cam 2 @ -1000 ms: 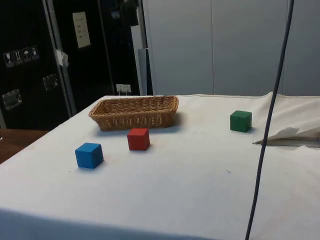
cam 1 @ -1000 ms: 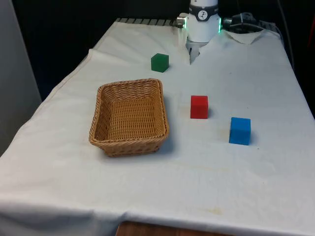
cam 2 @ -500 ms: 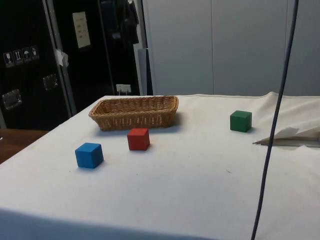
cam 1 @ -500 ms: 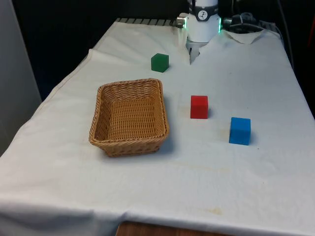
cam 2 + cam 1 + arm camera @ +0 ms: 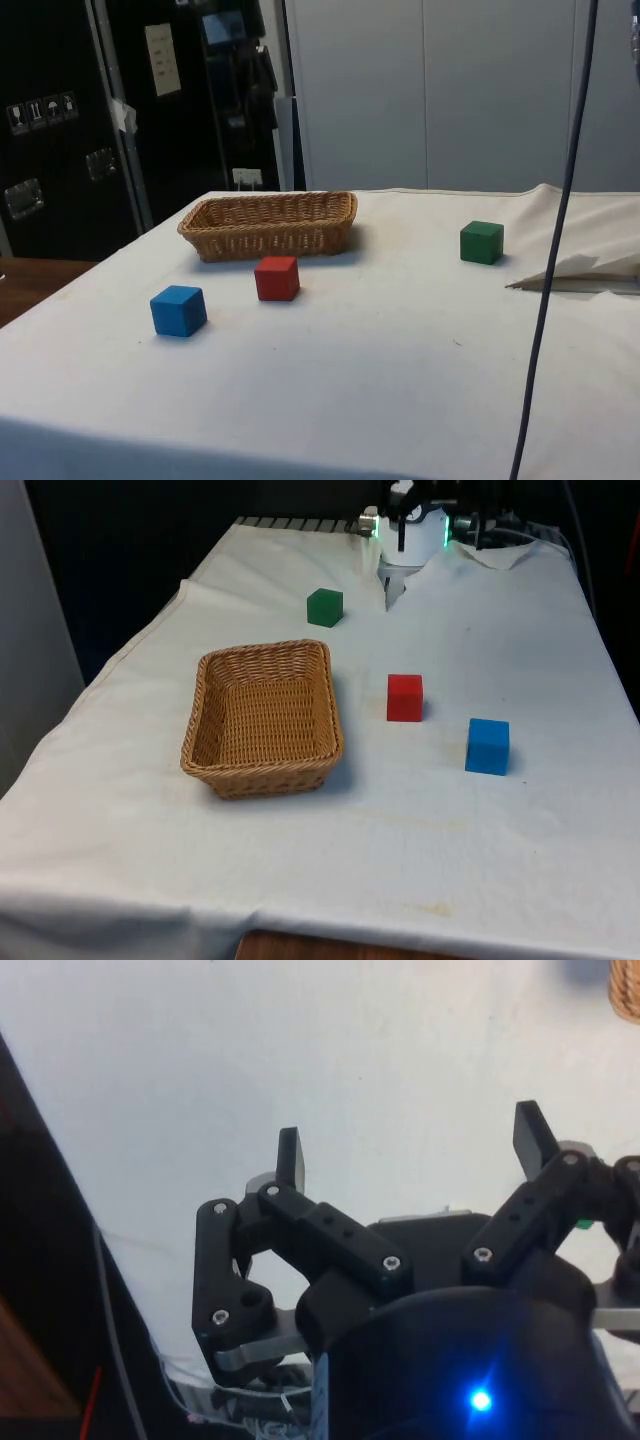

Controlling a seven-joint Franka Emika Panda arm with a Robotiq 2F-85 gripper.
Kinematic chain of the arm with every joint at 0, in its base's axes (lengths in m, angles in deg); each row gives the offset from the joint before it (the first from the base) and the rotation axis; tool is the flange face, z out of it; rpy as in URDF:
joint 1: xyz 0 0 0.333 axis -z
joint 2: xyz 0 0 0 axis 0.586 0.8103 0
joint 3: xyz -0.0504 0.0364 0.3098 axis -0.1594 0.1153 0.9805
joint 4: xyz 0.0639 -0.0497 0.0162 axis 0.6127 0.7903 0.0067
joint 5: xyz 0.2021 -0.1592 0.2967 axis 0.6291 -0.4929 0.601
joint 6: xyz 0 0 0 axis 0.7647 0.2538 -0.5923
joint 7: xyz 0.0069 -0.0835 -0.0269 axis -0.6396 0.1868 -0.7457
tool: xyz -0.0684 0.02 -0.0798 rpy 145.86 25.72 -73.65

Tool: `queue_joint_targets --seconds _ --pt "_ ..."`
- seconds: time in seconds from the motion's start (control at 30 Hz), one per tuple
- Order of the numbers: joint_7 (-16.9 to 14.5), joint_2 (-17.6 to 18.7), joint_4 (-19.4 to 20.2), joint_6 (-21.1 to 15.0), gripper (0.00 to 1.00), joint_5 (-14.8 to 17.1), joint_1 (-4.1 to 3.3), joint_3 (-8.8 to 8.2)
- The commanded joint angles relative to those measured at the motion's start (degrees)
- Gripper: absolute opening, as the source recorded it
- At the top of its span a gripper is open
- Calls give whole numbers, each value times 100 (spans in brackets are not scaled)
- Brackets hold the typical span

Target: Pick up exactly two blocks and place them into the basket.

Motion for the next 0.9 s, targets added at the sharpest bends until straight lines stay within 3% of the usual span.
queue_joint_targets --seconds 0.0,0.17,0.2,0.27,0.43,0.47,0.57,0.87 --pt "-29 23 57 -132 100 17 6 6" --pt "-17 149 223 -487 100 6 6 6" --pt "-17 149 166 -355 100 0 0 6" --pt "17 178 309 -676 100 0 0 0" --pt "126 246 441 -997 100 40 6 11" --pt "80 218 384 -831 100 0 6 6" --pt "183 275 510 -1157 100 63 11 23" --pt "218 372 802 -1679 100 126 11 34"
